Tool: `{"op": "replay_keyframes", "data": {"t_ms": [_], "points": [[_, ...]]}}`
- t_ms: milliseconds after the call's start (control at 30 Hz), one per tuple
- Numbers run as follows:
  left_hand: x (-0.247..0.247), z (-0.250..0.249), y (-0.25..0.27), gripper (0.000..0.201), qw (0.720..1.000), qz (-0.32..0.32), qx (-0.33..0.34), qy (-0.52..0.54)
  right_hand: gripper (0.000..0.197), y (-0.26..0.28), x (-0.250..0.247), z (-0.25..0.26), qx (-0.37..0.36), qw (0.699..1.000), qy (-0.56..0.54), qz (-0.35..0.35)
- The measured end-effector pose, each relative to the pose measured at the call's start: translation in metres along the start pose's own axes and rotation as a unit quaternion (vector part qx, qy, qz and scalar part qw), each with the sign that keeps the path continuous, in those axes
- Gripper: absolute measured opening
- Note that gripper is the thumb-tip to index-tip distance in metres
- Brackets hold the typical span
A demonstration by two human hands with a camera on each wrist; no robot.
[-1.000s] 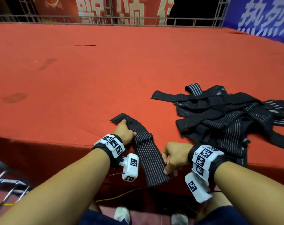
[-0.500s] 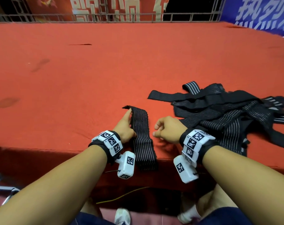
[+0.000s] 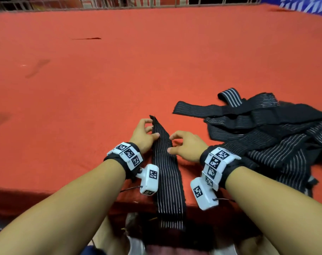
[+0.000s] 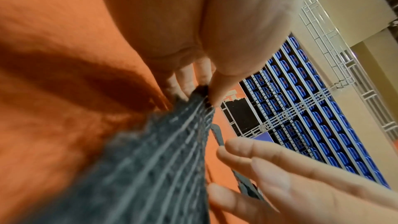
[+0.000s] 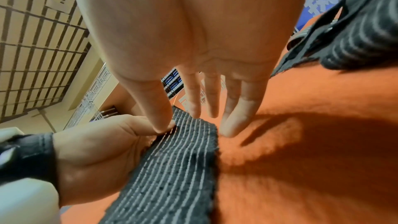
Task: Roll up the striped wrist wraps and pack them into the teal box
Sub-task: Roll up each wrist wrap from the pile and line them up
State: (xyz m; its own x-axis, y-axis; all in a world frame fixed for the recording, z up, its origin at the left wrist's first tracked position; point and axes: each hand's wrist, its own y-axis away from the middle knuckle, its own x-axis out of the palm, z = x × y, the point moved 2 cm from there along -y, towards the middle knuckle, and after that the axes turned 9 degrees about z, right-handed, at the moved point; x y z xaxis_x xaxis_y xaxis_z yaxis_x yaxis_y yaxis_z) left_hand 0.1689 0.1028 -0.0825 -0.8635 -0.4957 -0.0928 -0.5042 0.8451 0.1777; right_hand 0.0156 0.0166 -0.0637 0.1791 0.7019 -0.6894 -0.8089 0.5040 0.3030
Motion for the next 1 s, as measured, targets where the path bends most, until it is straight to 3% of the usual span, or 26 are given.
{"op": "replay_keyframes", "data": {"t_ms": [233,300,367,467,700,833,1000], "points": [[-0.005,-0.004,-0.019,0.076,0.999,0.04,0.021,0.002,0.045,-0.043,-0.003,-0.012,0.033,0.986,-0.157,-0.042],[-0.007,-0.005,-0.021,0.068,0.998,0.056,0.026,0.003,0.029,-0.049,-0.008,-0.011,0.033,0.977,-0.189,-0.089],[-0.01,-0.006,-0.022,0.044,0.998,0.06,0.033,-0.002,0.008,-0.053,-0.014,-0.006,0.023,0.969,-0.204,-0.138],[-0.018,-0.009,-0.025,0.015,0.997,0.039,0.057,-0.02,0.011,-0.062,-0.018,0.0,0.011,0.967,-0.199,-0.161],[-0.03,-0.009,-0.051,0.033,0.997,-0.035,0.048,-0.054,0.02,-0.074,-0.019,0.008,0.022,0.969,-0.193,-0.152],[-0.032,-0.007,-0.062,0.023,0.987,-0.031,0.06,-0.147,0.014,-0.072,-0.022,0.006,0.038,0.972,-0.168,-0.158],[-0.026,-0.004,-0.069,0.007,0.988,-0.042,-0.003,-0.146,0.016,-0.067,-0.02,0.0,0.082,0.97,-0.206,-0.104]]}}
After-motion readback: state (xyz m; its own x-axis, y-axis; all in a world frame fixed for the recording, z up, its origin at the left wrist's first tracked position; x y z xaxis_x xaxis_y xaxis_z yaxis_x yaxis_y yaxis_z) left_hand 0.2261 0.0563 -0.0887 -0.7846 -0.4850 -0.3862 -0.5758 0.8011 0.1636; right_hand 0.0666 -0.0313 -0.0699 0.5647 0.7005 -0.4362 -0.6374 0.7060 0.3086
